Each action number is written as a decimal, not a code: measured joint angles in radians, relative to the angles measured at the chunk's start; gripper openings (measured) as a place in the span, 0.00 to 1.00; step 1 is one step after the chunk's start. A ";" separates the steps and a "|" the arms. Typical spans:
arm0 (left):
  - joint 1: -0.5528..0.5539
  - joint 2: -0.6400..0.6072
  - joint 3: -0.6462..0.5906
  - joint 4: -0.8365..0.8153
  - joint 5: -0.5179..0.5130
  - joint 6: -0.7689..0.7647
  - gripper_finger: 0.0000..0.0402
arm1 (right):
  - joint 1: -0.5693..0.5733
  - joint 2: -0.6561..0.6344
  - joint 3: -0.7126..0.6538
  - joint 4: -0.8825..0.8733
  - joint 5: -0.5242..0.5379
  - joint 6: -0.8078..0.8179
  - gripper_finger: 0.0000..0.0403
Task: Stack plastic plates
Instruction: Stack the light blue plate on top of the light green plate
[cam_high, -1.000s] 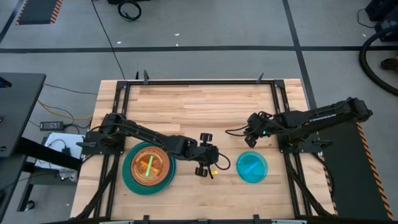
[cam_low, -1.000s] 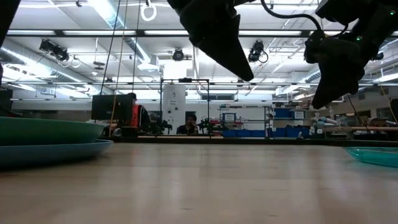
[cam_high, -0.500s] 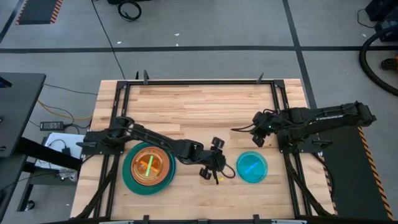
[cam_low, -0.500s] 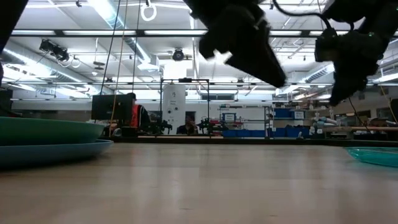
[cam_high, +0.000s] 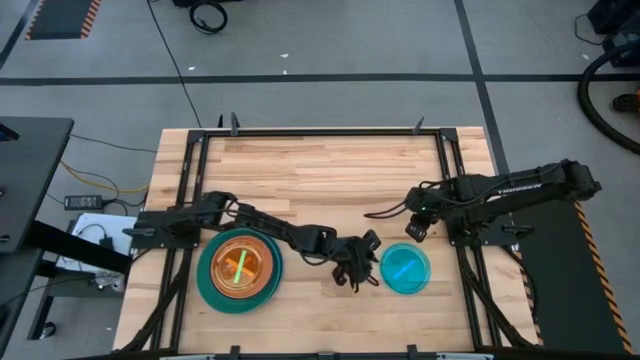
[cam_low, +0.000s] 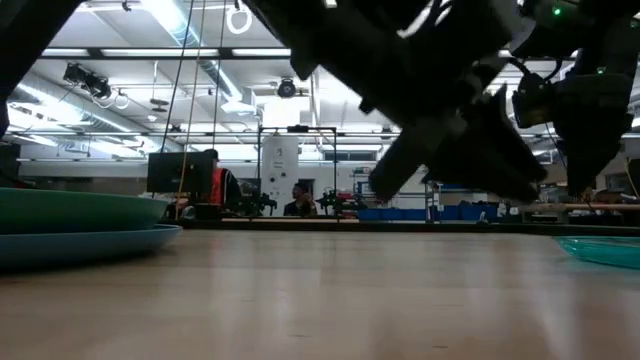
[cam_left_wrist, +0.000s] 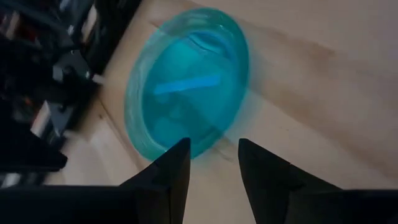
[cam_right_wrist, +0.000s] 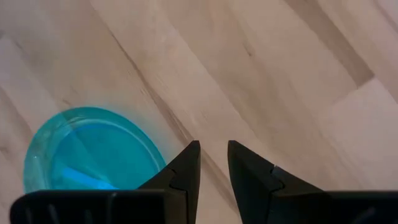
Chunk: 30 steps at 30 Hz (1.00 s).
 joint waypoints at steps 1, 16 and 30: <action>0.001 0.013 0.000 0.025 0.006 0.034 0.36 | 0.003 0.004 0.000 -0.004 -0.003 0.010 0.23; 0.042 0.104 0.000 0.214 0.133 0.221 0.36 | 0.061 0.012 0.000 0.019 0.023 0.119 0.23; 0.076 0.120 0.001 0.227 0.215 0.242 0.36 | 0.090 0.013 0.000 -0.056 -0.049 0.200 0.23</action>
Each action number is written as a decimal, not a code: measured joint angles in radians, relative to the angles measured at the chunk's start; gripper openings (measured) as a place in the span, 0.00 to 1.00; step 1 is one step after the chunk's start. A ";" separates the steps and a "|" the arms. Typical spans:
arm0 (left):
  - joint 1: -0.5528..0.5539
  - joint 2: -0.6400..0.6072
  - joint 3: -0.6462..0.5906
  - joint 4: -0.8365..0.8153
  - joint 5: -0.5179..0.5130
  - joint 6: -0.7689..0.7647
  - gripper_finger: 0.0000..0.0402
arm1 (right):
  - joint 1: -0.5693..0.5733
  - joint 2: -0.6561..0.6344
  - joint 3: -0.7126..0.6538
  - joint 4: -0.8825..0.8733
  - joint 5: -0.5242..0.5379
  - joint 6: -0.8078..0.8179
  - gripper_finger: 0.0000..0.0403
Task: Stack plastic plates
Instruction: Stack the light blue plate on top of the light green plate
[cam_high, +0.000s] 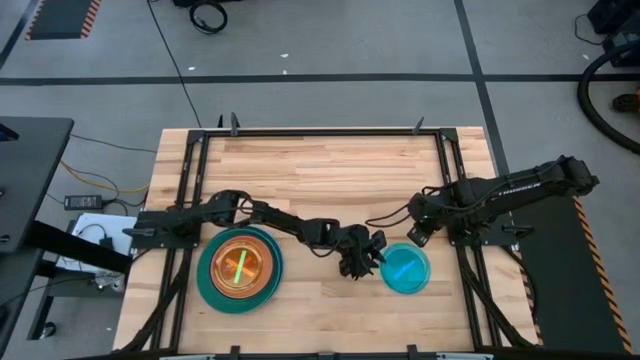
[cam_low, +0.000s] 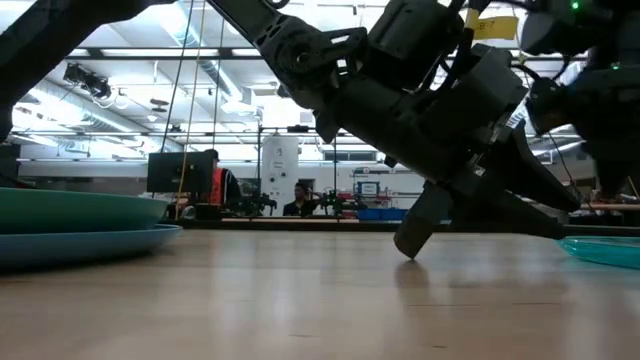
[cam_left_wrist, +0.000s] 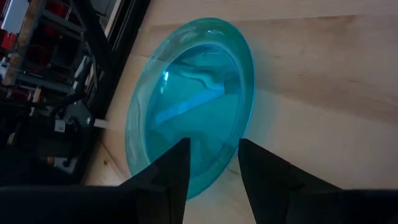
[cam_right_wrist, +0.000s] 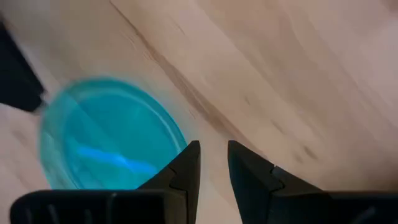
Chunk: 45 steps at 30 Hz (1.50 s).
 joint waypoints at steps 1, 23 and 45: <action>-0.003 0.000 0.000 0.001 -0.006 0.000 0.36 | 0.000 0.000 0.000 -0.026 -0.010 0.009 0.23; -0.114 -0.180 0.047 -0.492 -0.356 -0.321 0.35 | 0.254 0.309 0.062 0.125 -0.080 0.052 0.23; -0.237 -0.282 0.047 -0.963 -0.405 -0.570 0.35 | 0.234 0.394 0.064 0.651 0.018 -0.047 0.23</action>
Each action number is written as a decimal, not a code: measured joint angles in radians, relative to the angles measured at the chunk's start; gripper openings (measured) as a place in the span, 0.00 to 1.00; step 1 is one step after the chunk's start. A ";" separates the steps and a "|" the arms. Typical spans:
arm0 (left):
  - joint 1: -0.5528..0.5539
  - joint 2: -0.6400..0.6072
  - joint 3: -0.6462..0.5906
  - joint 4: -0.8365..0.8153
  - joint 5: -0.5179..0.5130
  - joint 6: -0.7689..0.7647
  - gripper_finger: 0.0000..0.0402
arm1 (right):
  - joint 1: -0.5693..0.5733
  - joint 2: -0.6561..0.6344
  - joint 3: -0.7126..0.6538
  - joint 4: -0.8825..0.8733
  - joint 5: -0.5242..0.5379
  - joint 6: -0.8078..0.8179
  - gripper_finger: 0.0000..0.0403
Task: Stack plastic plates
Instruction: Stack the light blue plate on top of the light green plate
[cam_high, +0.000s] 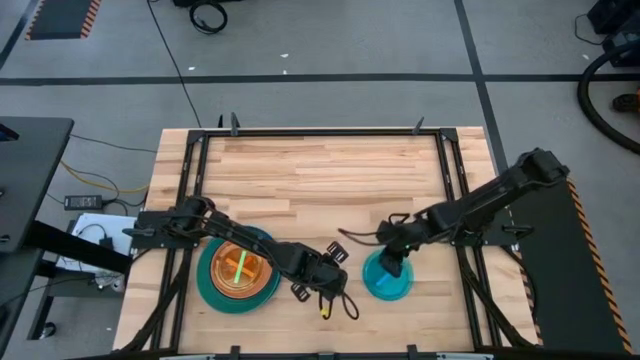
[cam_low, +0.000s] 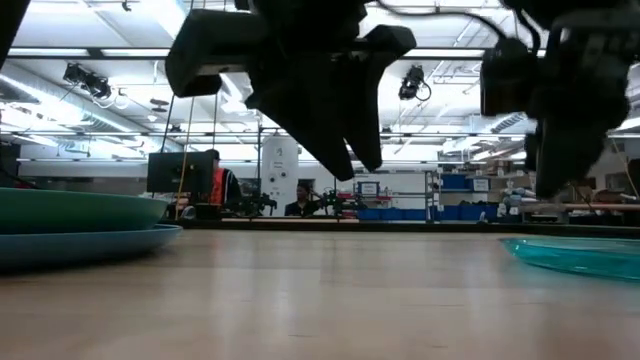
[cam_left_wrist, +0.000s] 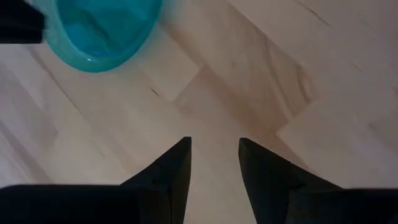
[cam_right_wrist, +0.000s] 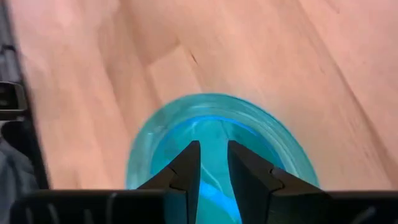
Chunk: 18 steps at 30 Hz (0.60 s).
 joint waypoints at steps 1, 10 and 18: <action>0.002 0.000 0.000 0.003 0.000 0.007 0.35 | -0.004 -0.026 0.000 -0.011 0.003 -0.004 0.23; 0.061 0.025 0.000 0.137 0.061 0.058 0.35 | -0.008 -0.165 0.000 -0.360 -0.027 0.083 0.23; 0.083 0.103 0.000 0.301 0.135 0.228 0.35 | 0.029 -0.113 -0.003 -0.521 -0.144 0.110 0.23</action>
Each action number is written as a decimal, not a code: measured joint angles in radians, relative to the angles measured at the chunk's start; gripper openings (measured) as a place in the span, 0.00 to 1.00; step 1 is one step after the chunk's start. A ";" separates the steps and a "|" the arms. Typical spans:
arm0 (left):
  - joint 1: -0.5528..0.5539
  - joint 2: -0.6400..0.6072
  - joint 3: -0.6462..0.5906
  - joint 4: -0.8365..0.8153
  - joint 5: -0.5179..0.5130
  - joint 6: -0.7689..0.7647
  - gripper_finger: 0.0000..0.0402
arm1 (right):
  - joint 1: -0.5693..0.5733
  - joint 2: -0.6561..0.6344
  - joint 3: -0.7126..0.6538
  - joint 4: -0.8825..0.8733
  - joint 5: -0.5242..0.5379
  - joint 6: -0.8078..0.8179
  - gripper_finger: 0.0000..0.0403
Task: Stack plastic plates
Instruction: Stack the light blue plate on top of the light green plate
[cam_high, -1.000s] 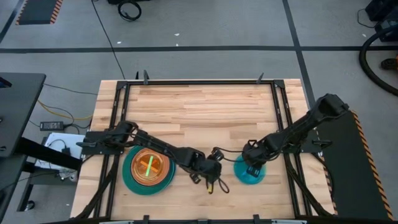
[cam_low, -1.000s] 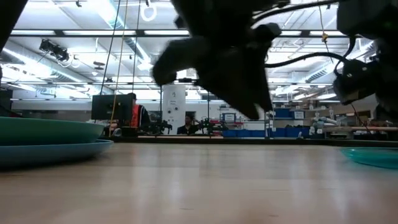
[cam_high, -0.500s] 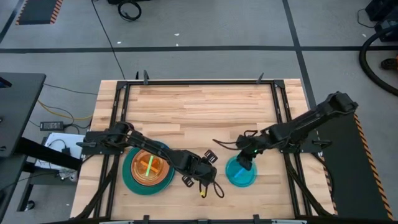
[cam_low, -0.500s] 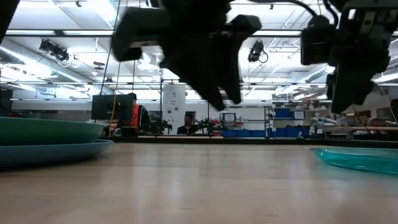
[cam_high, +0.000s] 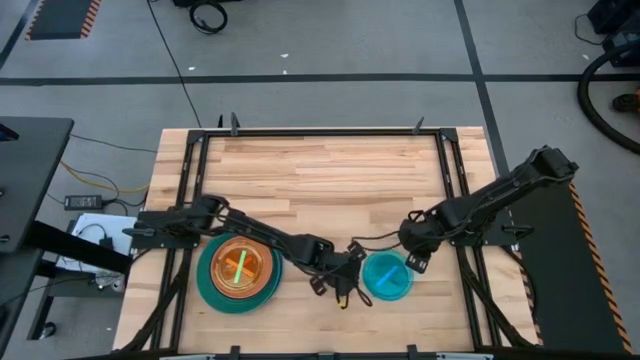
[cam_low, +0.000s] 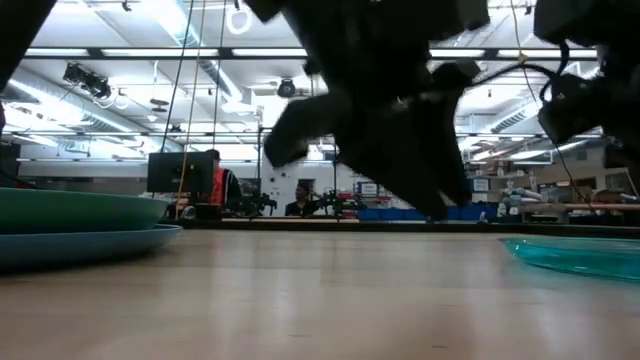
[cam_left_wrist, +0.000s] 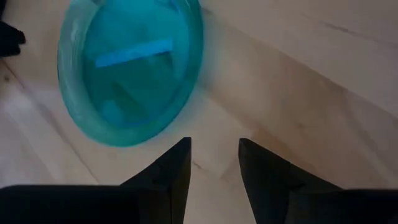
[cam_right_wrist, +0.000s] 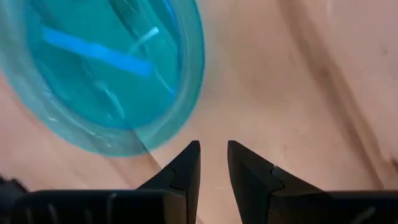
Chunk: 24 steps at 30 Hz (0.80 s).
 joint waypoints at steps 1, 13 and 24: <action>0.004 0.016 0.000 0.025 0.000 0.019 0.35 | 0.007 0.011 -0.001 -0.009 -0.009 0.000 0.23; 0.008 0.065 0.000 0.106 -0.003 0.060 0.35 | 0.055 0.171 -0.001 0.216 -0.040 -0.025 0.23; -0.012 0.043 0.001 0.059 -0.006 0.067 0.35 | 0.006 0.200 0.003 0.374 -0.019 -0.085 0.23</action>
